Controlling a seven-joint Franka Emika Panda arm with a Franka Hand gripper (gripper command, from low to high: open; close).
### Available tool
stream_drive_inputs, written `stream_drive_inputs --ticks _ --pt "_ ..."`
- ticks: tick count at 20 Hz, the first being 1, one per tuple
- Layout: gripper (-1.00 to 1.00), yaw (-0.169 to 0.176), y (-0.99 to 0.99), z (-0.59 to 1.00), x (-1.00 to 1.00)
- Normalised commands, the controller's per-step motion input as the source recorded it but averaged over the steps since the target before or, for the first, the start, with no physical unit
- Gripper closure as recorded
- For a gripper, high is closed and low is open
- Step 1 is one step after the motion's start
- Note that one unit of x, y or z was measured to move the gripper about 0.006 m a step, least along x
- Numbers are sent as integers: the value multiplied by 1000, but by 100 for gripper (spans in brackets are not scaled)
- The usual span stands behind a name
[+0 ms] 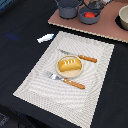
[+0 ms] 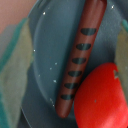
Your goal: Interact with the objects in diverse but meaningful ways.
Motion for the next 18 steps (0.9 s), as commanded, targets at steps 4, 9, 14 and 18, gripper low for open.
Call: stream_drive_inputs --ticks 4,9,14,18 --pt "-100 -57 -140 681 -67" --pt "-100 -60 -620 619 -251" --pt "-100 -37 -765 435 -357" --pt "-100 -27 -749 266 -500"
